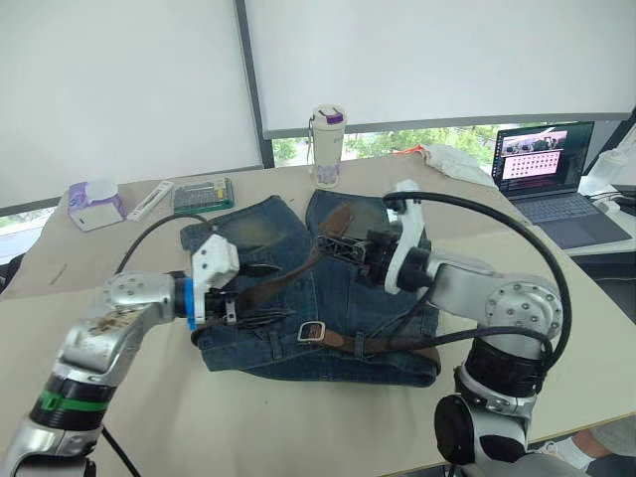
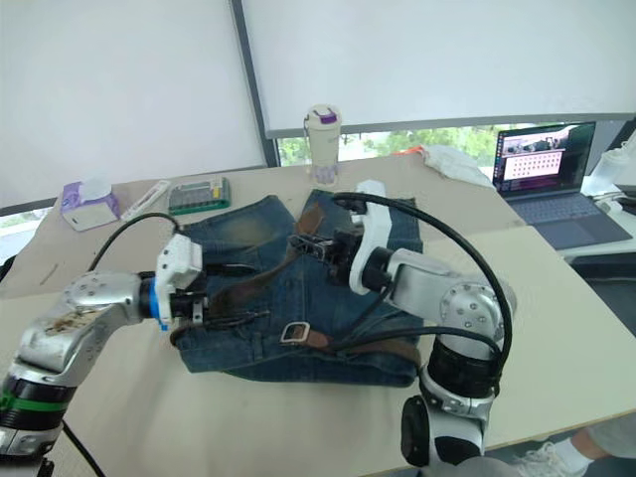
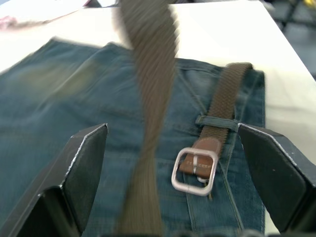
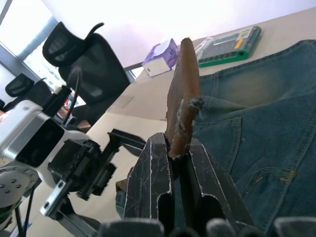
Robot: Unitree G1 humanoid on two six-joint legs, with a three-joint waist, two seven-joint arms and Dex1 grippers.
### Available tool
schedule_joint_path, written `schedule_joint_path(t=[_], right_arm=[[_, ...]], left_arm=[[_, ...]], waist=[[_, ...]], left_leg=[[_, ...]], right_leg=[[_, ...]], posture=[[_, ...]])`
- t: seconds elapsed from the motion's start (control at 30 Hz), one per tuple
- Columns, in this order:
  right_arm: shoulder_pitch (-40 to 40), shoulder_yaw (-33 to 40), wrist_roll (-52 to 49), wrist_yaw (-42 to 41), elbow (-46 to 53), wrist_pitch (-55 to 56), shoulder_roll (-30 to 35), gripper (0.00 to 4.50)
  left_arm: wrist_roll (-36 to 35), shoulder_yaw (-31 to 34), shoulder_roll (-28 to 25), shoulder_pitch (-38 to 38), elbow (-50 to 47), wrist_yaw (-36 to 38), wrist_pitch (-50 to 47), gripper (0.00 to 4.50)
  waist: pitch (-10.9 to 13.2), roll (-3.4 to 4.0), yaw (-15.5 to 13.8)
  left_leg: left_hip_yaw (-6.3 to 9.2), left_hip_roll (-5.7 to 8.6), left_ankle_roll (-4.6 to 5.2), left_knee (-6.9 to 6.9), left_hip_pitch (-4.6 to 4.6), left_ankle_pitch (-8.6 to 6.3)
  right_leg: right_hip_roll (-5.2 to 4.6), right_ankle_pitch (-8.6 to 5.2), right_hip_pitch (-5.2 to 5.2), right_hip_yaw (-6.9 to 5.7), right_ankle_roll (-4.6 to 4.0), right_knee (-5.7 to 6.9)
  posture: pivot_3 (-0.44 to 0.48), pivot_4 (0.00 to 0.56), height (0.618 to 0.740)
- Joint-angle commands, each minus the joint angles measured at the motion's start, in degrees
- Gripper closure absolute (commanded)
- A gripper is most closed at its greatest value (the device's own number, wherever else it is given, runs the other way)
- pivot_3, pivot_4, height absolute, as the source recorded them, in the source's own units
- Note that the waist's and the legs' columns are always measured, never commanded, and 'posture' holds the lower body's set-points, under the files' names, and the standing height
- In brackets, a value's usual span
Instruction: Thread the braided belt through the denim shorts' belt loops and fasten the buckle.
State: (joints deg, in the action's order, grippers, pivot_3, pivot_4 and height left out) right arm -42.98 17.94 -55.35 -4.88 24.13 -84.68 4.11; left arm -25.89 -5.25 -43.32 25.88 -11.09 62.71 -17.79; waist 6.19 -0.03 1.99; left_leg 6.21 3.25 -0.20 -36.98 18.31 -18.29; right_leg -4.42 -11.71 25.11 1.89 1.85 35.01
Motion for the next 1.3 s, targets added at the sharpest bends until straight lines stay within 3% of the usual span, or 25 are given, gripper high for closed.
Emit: schedule_joint_path(t=[0.03,0.1,0.13,0.4,0.5,0.57,0.6,0.7,0.77,0.97,1.3], right_arm=[[-0.6,-0.7,-1.2,0.7,2.0,0.5,0.2,4.50],[-0.5,-1.1,-1.1,1.1,2.2,0.6,0.2,4.50],[-0.4,-1.1,-1.2,1.2,2.3,0.6,0.2,4.50],[0.3,-2.2,-1.4,0.6,3.7,2.0,2.0,4.50],[2.2,-6.3,0.6,-4.6,7.0,5.0,8.8,3.24],[5.1,-10.1,2.5,-11.1,10.9,9.1,16.8,2.51],[6.7,-11.6,3.2,-14.7,12.5,11.1,20.7,2.23],[10.1,-15.1,5.8,-22.3,14.0,17.1,28.8,2.23],[11.6,-15.2,5.9,-25.0,13.8,19.7,30.6,2.23],[12.4,-14.8,6.7,-27.2,12.0,24.3,30.8,2.23],[8.8,-11.9,-1.5,-26.1,8.4,23.9,26.0,2.23]], left_arm=[[5.7,-2.0,2.8,3.9,2.1,-1.0,7.0,0.06],[7.0,-2.7,4.6,5.7,3.5,-1.3,7.9,0.06],[8.2,-3.1,5.1,6.2,4.3,-1.3,9.1,0.31],[9.2,-2.9,8.0,7.4,9.6,-0.5,10.5,2.88],[-0.1,-0.1,8.4,7.4,9.0,2.8,0.2,3.89],[-7.7,1.8,6.6,7.3,9.0,7.4,-9.4,4.50],[-10.0,2.3,5.4,7.2,9.4,9.8,-12.4,4.50],[-15.7,4.1,3.9,8.5,10.9,12.8,-20.3,4.50],[-17.5,4.9,3.7,9.7,11.6,13.4,-23.5,4.50],[-20.3,5.2,2.5,11.5,11.6,16.6,-29.7,4.50],[-18.8,3.3,1.0,12.5,12.0,20.8,-31.7,4.50]], waist=[[0.0,0.00,0.0],[0.0,0.00,0.1],[0.0,0.00,0.2],[0.0,0.00,0.4],[0.0,0.00,0.1],[0.0,0.00,0.2],[0.0,0.00,0.2],[0.0,-0.01,0.5],[0.1,-0.06,0.5],[0.1,-0.08,0.3],[0.2,-0.14,-1.0]], left_leg=[[-0.01,0.01,0.00,0.00,0.00,0.00],[-0.01,-0.01,0.01,0.00,0.00,0.01],[-0.02,-0.02,0.02,0.00,0.00,0.01],[-0.01,-0.02,0.06,-0.02,-0.01,0.01],[0.00,0.02,0.11,-0.09,0.01,0.01],[0.04,0.04,0.51,-0.19,0.03,-0.21],[0.06,0.04,0.58,-0.25,0.01,-0.26],[0.02,0.11,0.68,-0.36,-0.06,-0.32],[0.00,0.12,0.69,-0.39,-0.15,-0.32],[0.07,0.04,0.68,-0.44,-0.23,-0.32],[0.10,0.04,0.66,-0.52,-0.22,-0.32]], right_leg=[[0.00,0.00,-0.01,0.00,0.00,0.00],[0.02,0.00,-0.01,0.00,0.00,0.00],[0.02,0.00,-0.01,0.01,0.00,0.01],[0.05,0.00,0.00,0.00,0.01,0.02],[0.01,0.01,-0.03,-0.02,0.02,0.02],[0.02,0.00,-0.06,-0.11,0.05,0.01],[0.03,-0.01,-0.09,-0.16,0.06,0.01],[0.08,-0.04,-0.23,-0.23,0.11,-0.03],[0.10,-0.06,-0.36,-0.25,0.12,-0.10],[0.05,-0.06,-0.55,-0.31,0.11,-0.11],[0.01,-0.06,-0.55,-0.31,0.11,-0.13]], posture=[[0.000,0.150,0.740],[0.000,0.150,0.740],[0.000,0.150,0.740],[0.000,0.150,0.740],[0.000,0.150,0.740],[0.000,0.150,0.740],[0.000,0.150,0.740],[0.000,0.150,0.740],[0.000,0.150,0.740],[0.000,0.150,0.740],[0.000,0.150,0.740]])
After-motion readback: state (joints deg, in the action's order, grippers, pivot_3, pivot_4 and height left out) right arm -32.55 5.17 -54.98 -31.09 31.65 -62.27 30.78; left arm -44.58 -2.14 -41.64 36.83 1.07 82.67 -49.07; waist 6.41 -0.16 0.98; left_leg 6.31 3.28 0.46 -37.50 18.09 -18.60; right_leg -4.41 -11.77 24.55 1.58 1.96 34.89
